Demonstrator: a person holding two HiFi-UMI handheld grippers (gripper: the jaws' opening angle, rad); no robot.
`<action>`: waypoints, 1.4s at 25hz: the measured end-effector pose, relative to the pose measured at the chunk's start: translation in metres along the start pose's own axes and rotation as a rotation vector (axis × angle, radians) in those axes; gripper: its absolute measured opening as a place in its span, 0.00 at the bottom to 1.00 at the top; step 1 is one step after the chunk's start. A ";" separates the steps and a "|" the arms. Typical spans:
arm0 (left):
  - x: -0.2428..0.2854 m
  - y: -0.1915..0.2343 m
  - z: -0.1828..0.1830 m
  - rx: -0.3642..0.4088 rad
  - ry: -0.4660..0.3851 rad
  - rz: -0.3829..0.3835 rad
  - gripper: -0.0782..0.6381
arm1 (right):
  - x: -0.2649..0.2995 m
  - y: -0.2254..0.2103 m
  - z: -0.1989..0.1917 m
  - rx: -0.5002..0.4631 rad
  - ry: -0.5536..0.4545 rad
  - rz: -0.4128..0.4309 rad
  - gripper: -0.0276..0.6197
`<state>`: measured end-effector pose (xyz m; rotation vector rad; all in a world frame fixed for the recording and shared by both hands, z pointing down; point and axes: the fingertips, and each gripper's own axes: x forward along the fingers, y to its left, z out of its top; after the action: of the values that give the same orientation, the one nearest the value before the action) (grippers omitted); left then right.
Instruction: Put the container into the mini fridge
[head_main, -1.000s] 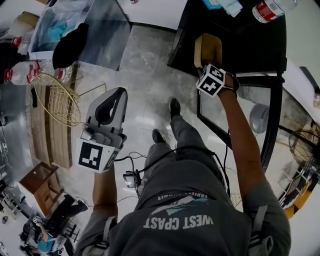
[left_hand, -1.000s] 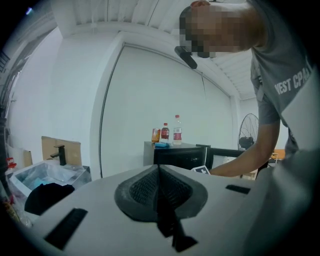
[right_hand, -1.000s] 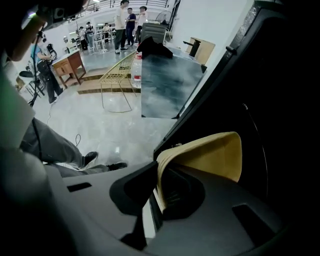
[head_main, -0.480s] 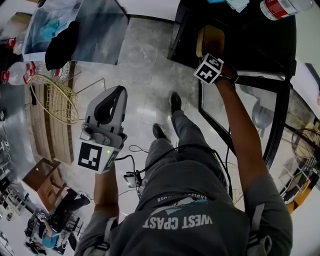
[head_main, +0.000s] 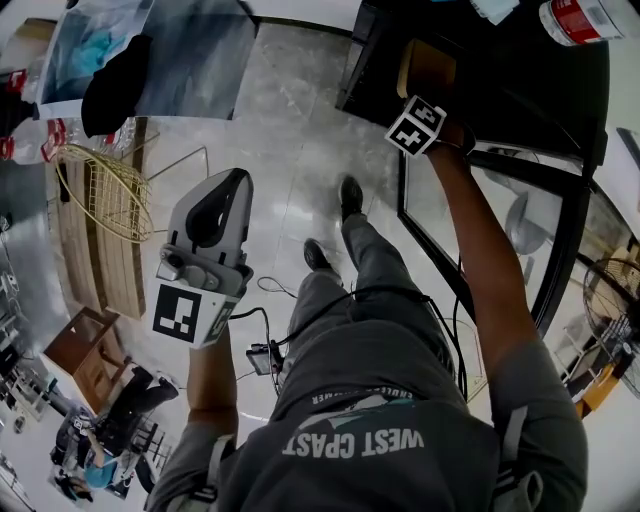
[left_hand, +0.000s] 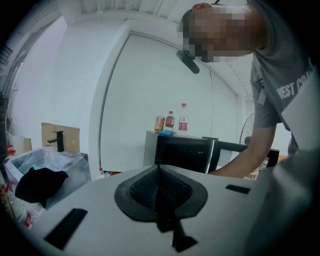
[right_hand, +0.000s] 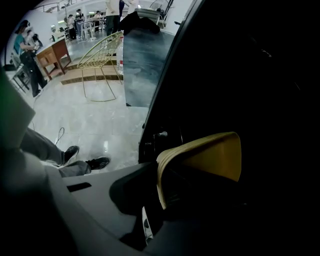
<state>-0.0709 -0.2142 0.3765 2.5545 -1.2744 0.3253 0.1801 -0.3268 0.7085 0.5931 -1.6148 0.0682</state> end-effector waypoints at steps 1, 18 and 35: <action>0.000 0.000 -0.002 -0.005 0.007 0.001 0.14 | 0.001 -0.003 0.000 -0.002 -0.001 -0.010 0.12; -0.007 0.003 -0.007 -0.013 0.027 0.030 0.14 | 0.020 -0.056 -0.005 -0.065 0.018 -0.215 0.20; -0.075 0.009 0.029 0.099 -0.027 0.096 0.14 | -0.110 -0.031 0.024 0.125 -0.203 -0.256 0.18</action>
<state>-0.1200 -0.1730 0.3262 2.5927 -1.4278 0.3841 0.1722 -0.3262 0.5917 0.9232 -1.7249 -0.0833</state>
